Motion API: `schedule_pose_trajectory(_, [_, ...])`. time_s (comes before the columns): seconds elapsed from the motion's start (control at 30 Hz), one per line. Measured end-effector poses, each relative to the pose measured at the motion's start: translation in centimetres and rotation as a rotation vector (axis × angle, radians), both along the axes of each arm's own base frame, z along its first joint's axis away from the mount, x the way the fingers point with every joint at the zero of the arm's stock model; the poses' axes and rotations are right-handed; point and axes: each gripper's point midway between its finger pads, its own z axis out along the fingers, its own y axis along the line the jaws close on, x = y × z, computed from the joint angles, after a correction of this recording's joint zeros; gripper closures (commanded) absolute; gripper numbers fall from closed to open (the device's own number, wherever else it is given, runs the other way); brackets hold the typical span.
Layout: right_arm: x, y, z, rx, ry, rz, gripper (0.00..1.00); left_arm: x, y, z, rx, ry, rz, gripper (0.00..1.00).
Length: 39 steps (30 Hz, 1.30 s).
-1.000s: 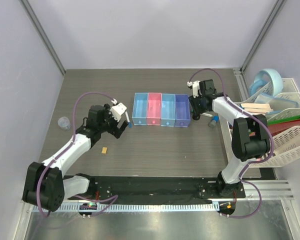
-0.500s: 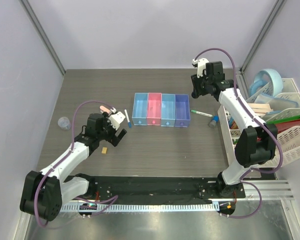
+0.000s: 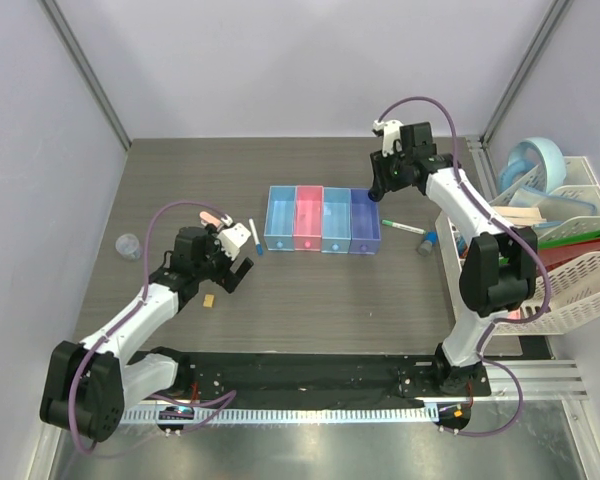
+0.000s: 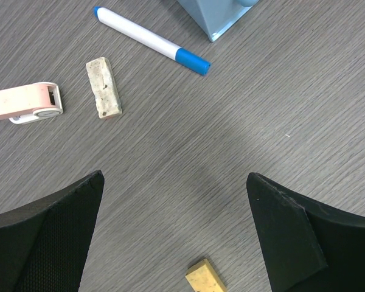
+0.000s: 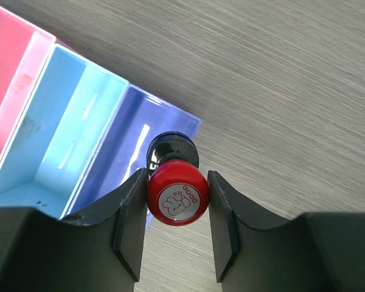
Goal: Sort the stationery into containers
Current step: Place the stationery in the storage box.
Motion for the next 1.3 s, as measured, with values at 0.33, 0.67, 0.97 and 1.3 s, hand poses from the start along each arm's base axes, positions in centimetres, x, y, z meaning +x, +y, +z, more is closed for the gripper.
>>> schedule_pose_trajectory(0.33, [-0.6,3.9,-2.4,-0.014,0.046,0.084,0.6,0.0,0.0,-0.2,0.003,0.008,0.0,0.0])
schedule_pose_trajectory(0.67, [-0.4,4.1,-6.5,-0.063,0.121,0.083,0.59,0.0,0.0,-0.2,0.002,0.007,0.001,0.0])
schedule_pose_trajectory(0.97, [0.2,4.4,-6.9,-0.088,0.115,0.093,0.4,0.0,0.0,-0.2,0.002,0.008,0.001,0.0])
schedule_pose_trajectory(1.3, [0.3,4.6,-6.7,-0.092,0.106,0.1,0.35,0.0,0.0,-0.3,0.002,0.009,0.0,0.0])
